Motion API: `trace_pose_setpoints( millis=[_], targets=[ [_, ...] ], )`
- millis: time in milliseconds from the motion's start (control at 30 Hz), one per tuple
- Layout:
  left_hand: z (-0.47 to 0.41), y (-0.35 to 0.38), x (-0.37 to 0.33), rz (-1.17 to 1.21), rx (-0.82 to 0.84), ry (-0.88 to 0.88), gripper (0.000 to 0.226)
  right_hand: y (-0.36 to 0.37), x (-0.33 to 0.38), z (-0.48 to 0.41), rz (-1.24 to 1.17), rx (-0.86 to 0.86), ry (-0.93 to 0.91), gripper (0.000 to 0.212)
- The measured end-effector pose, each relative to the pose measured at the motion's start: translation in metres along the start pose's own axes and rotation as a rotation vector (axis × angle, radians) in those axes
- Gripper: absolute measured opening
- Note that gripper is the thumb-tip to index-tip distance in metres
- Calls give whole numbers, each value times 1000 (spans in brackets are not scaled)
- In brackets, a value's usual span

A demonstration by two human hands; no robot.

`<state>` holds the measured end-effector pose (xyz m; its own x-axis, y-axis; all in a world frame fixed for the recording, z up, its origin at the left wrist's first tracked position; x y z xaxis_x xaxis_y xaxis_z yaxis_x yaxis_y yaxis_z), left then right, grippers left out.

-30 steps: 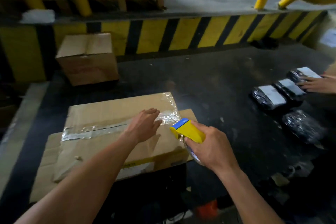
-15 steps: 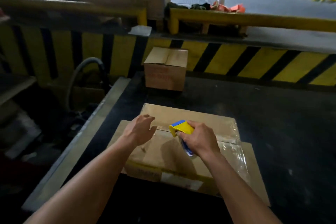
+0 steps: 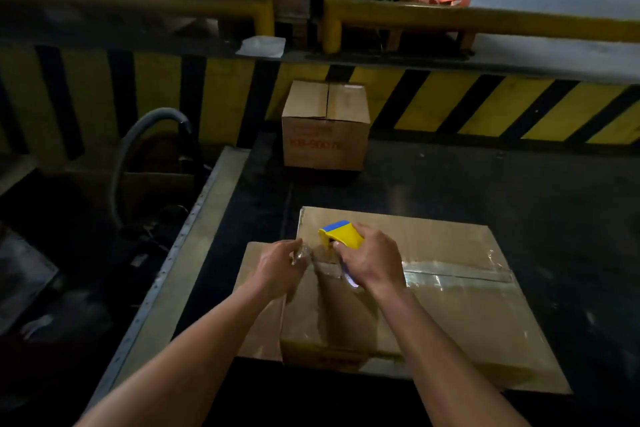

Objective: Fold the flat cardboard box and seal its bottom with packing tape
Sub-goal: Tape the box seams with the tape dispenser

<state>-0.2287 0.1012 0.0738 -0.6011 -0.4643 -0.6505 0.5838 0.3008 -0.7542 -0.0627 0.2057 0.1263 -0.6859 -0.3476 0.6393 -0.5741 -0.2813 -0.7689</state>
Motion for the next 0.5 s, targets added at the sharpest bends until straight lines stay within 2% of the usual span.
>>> trace_pose_setpoints(
  millis=[200, 267, 400, 500],
  targets=[
    [12, 12, 1, 124, -22, -68, 32, -2, -1, -5, 72, 7, 8, 60],
    [21, 16, 0, 98, -32, -74, 28, -3, -3, -5, 76, 14, 11, 60],
    [33, 24, 2, 44, -29, -75, 37, -8, -4, -8, 87, 32, -2, 59],
    [23, 20, -1, -32, -35, -42, 34, -11, -2, -8, 43, 12, -15, 63]
  ],
)
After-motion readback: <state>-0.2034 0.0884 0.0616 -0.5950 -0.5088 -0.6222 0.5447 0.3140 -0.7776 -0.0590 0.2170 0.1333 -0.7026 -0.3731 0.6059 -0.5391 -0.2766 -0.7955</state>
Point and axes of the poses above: each hand's wrist, its own z-axis away from the middle knuckle, its own y-axis out of the palm, x = y × z, the point moved 10 cm from there along -z, towards the middle knuckle
